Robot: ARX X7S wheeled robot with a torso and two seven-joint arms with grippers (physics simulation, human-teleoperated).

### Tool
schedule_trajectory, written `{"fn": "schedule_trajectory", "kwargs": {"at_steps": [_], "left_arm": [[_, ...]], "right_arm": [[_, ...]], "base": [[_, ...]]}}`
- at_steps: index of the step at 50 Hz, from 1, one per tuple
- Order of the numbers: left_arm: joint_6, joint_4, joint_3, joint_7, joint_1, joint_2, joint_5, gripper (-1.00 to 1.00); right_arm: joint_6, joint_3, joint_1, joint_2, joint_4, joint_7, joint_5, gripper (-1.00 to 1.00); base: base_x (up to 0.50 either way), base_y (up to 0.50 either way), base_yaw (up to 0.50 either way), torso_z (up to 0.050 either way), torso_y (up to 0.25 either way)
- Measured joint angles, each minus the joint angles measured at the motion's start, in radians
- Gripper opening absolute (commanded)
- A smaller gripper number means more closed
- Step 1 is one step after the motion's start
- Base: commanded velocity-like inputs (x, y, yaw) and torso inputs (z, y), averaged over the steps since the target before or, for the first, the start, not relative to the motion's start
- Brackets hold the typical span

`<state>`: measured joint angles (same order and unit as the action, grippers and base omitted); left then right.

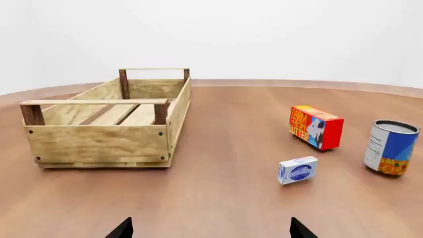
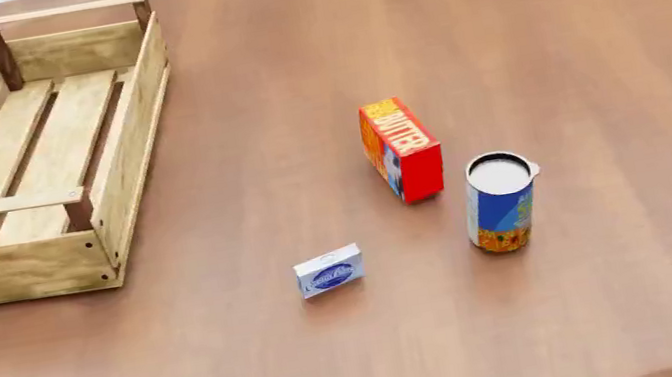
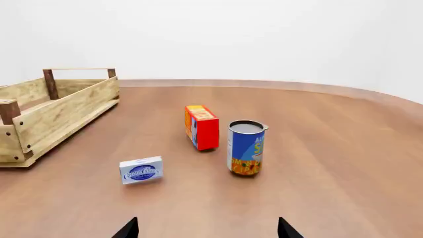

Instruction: Pick up the cream cheese and put it in the tray.

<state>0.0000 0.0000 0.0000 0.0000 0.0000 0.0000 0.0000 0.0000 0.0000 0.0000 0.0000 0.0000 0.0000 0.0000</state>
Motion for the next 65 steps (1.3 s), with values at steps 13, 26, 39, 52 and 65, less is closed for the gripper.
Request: {"fn": "schedule_trajectory", "kwargs": {"at_steps": [13,26,39,52,65], "left_arm": [[0.026,-0.022,0.034,-0.034,-0.006,-0.025,-0.017,1.00],[0.074,-0.030,0.058,-0.075,-0.005,-0.048,-0.040,1.00],[0.203,-0.030,0.063,-0.128,0.011,-0.065,-0.044,1.00],[0.408,0.014,0.054,-0.182,0.072,-0.081,-0.026,1.00],[0.696,0.003,0.044,-0.259,0.128,-0.087,0.068,1.00]], "right_arm": [[-0.030,-0.047,0.003,0.026,0.020,0.037,0.007,1.00],[-0.061,-0.077,0.006,0.054,0.036,0.067,0.028,1.00],[-0.160,-0.089,-0.014,0.077,0.021,0.087,0.045,1.00],[-0.387,-0.077,-0.091,0.089,-0.047,0.140,0.022,1.00],[-0.649,-0.057,-0.156,0.088,-0.061,0.228,-0.079,1.00]], "base": [[0.00,0.00,0.00,0.000,0.000],[0.00,0.00,0.00,0.000,0.000],[0.00,0.00,0.00,0.000,0.000],[0.00,0.00,0.00,0.000,0.000],[0.00,0.00,0.00,0.000,0.000]]}}
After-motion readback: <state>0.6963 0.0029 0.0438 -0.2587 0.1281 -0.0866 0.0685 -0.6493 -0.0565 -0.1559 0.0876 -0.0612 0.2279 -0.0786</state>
